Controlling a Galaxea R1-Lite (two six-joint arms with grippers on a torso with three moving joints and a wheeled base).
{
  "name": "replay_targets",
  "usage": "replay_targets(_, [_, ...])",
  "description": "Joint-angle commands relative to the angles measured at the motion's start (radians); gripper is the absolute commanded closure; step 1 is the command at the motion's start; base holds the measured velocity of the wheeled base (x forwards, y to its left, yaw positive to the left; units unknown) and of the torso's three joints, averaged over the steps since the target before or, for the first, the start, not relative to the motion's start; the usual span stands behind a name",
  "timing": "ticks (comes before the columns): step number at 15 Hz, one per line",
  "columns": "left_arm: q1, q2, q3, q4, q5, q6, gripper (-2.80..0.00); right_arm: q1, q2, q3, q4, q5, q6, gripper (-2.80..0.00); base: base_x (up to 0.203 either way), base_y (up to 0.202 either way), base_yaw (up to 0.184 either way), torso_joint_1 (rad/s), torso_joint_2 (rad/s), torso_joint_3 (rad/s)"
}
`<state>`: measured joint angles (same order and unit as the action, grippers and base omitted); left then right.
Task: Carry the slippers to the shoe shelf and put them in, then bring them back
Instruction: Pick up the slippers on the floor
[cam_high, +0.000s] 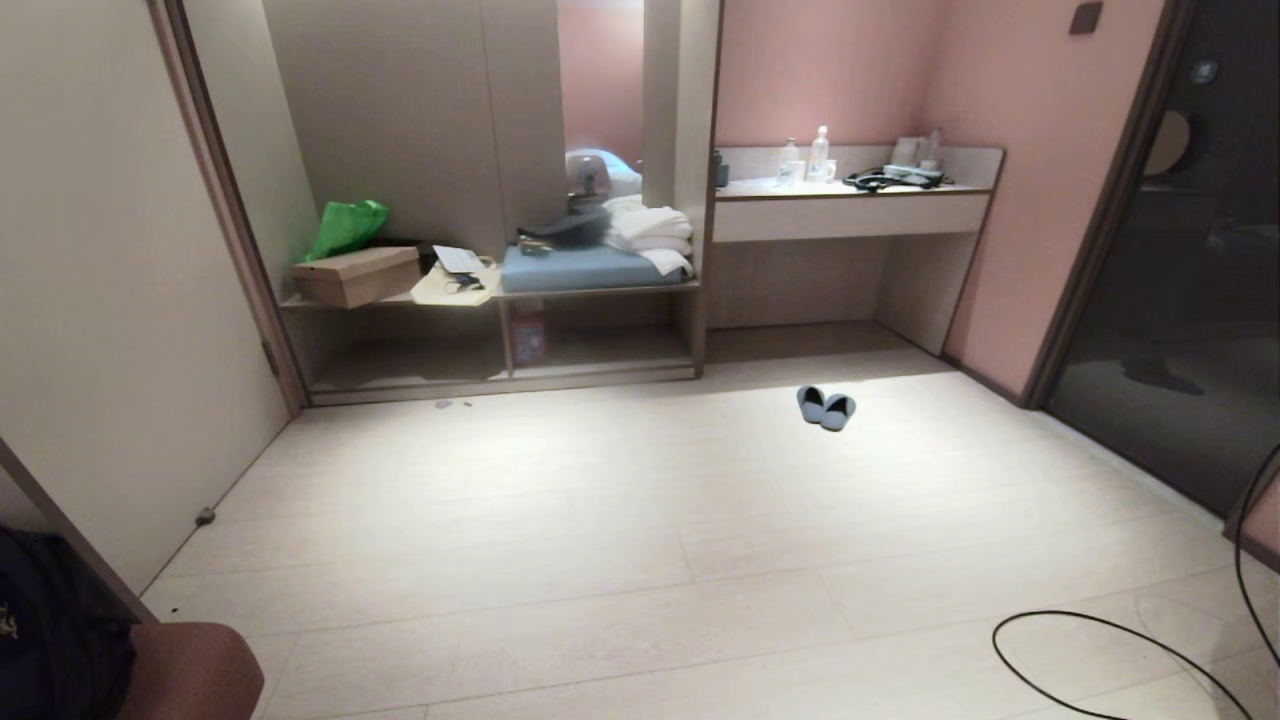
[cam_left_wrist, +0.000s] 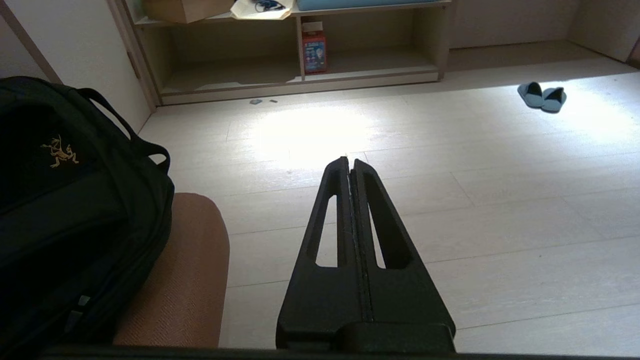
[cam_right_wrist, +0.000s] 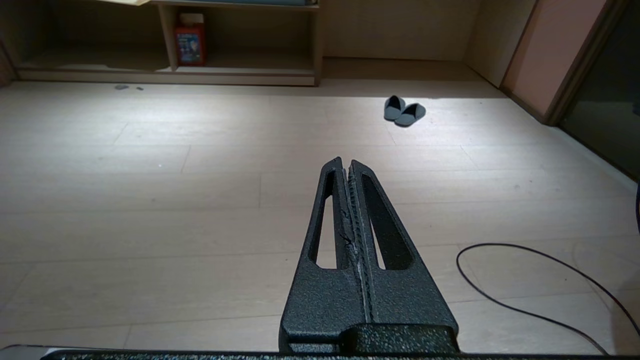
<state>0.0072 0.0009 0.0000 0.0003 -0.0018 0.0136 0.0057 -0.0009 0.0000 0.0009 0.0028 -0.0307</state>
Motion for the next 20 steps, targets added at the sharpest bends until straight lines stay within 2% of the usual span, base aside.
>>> replay_targets(1, [0.0,0.001,0.0,0.0,0.0,0.0,0.0,0.0,0.001,0.0,0.001,0.0,0.0,0.0,0.0,0.0,0.0,0.0,0.0,0.0])
replay_targets(18, [0.0,0.001,0.0,0.0,0.0,-0.004,0.0,0.0,0.001,0.0,0.001,0.0,0.002,0.0,0.0,0.0,0.0,0.0,0.0,0.0])
replay_targets(20, [0.0,0.001,0.0,0.0,0.002,-0.007,0.0,0.0,0.001,0.0,0.001,0.0,0.002,0.0,0.147,0.0,-0.002,0.001,0.0,0.001])
